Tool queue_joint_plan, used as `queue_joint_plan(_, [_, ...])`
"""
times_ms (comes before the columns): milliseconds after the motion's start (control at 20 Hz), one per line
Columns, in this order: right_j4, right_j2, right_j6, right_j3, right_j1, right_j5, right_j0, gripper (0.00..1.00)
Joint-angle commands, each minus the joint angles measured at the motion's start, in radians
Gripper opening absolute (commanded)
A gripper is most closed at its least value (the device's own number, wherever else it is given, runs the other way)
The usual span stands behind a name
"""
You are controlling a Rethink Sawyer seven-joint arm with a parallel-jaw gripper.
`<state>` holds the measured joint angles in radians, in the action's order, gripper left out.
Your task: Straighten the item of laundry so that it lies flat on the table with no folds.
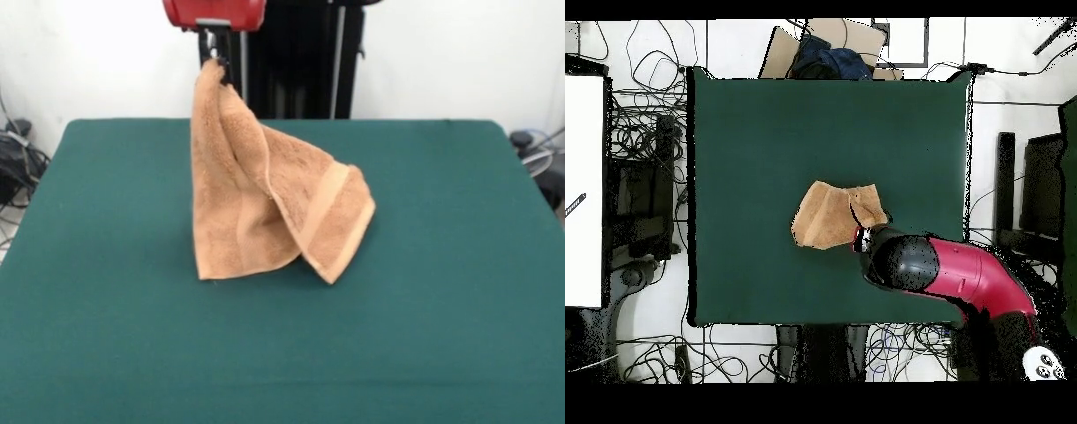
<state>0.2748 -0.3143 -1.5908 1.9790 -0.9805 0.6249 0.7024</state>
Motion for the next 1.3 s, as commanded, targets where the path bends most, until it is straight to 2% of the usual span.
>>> queue_joint_plan(50, [0.062,-0.008,0.138,0.008,-0.088,0.139,0.054,0.00])
queue_joint_plan(250, [0.074,-0.003,0.170,0.054,-0.125,0.132,0.111,0.00])
queue_joint_plan(600, [0.130,-0.021,0.163,0.077,-0.100,0.084,0.172,0.00])
queue_joint_plan(950, [0.162,-0.004,0.196,0.099,-0.224,0.158,0.199,0.00])
queue_joint_plan(1150, [0.189,0.031,0.051,0.208,-0.259,0.068,0.130,0.00])
queue_joint_plan(1300, [0.194,0.054,-0.125,0.259,-0.216,-0.023,0.034,0.00])
